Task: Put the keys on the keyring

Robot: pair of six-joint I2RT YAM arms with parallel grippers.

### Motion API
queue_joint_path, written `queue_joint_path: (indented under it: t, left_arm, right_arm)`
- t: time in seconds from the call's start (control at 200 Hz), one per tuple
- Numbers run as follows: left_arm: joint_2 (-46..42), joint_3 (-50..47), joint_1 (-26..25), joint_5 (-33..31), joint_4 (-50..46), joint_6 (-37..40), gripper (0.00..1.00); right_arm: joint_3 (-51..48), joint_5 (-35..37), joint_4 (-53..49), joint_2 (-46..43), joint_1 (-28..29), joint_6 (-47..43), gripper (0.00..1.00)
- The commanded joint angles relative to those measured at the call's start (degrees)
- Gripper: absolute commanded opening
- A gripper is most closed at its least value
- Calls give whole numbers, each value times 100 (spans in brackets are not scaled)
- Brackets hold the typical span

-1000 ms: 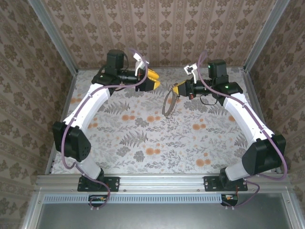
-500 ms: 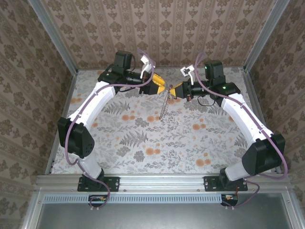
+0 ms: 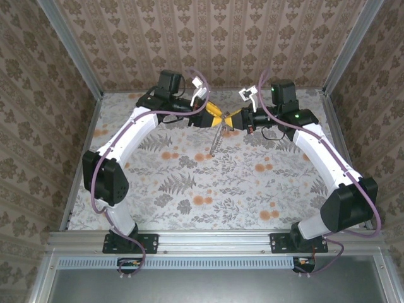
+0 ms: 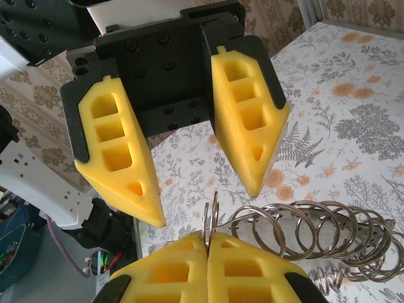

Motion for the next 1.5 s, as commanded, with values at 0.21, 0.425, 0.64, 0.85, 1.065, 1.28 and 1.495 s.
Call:
queue_joint_path:
  t: [0.21, 0.425, 0.64, 0.85, 1.065, 1.28, 1.495]
  left_arm:
    - [187, 324, -84, 223, 29, 108, 40]
    - [270, 386, -111, 279, 4, 103, 34]
    - [300, 376, -111, 344, -39, 140, 21]
    - [265, 340, -128, 403, 35, 85, 0]
    - [-122, -202, -137, 139, 1305, -716, 0]
    - [-514, -690, -137, -118, 2374, -1422, 0]
    - [-712, -904, -176, -245, 2797, -1689, 0]
  right_arm:
    - [70, -246, 217, 38, 41, 6, 0]
    - [70, -235, 228, 55, 36, -11, 0]
    - [69, -211, 228, 70, 35, -20, 0]
    - [39, -218, 277, 35, 30, 37, 0]
    - [-228, -315, 661, -171, -88, 393, 34]
    - [-729, -398, 1193, -433, -263, 783, 40]
    - [-1019, -378, 1574, -618, -278, 1042, 43]
